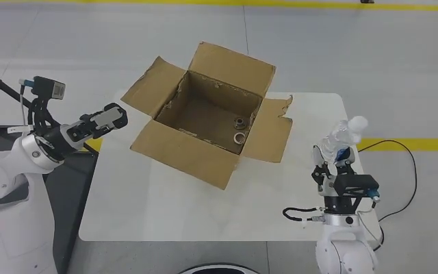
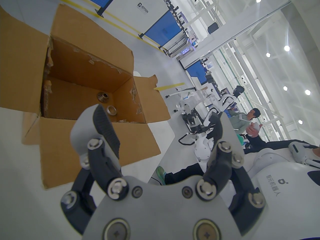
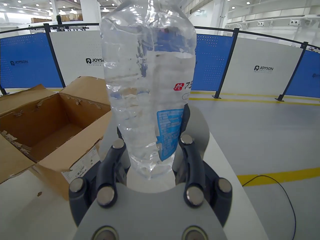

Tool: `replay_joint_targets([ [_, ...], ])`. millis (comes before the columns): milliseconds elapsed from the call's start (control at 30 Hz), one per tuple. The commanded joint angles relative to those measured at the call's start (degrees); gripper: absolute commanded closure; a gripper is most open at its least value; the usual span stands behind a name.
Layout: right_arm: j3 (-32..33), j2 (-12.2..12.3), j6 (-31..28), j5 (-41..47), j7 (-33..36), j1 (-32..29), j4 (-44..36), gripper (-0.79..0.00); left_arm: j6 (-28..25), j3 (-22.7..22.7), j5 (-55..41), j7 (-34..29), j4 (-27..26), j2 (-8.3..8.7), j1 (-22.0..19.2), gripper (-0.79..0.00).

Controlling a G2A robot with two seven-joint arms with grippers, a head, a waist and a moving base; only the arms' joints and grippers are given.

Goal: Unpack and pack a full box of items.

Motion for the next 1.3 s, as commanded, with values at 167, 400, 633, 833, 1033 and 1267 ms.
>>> replay_joint_targets([
  [167, -0.03, -0.01, 0.03, -0.01, 0.03, 0.03, -0.02, 0.0, 0.0, 0.0, 0.0, 0.0, 0.0, 0.0, 0.0, -0.785],
  [400, 2.24, 0.48, -2.07, -1.5, -5.66, -0.84, 4.13, 0.0, 0.0, 0.0, 0.0, 0.0, 0.0, 0.0, 0.0, -0.785],
  [633, 7.66, 1.07, -2.99, -0.63, -15.71, -1.75, 12.96, 0.0, 0.0, 0.0, 0.0, 0.0, 0.0, 0.0, 0.0, -0.785],
  [833, 9.59, 1.39, -3.77, 0.27, -21.04, -1.24, 19.68, 0.0, 0.0, 0.0, 0.0, 0.0, 0.0, 0.0, 0.0, -0.785],
  [1033, 9.53, 1.52, -4.73, 0.39, -23.47, -0.88, 21.34, 0.0, 0.0, 0.0, 0.0, 0.0, 0.0, 0.0, 0.0, -0.785],
  [1267, 9.14, 1.58, -5.03, -0.54, -23.04, -0.87, 21.28, 0.0, 0.0, 0.0, 0.0, 0.0, 0.0, 0.0, 0.0, -0.785],
])
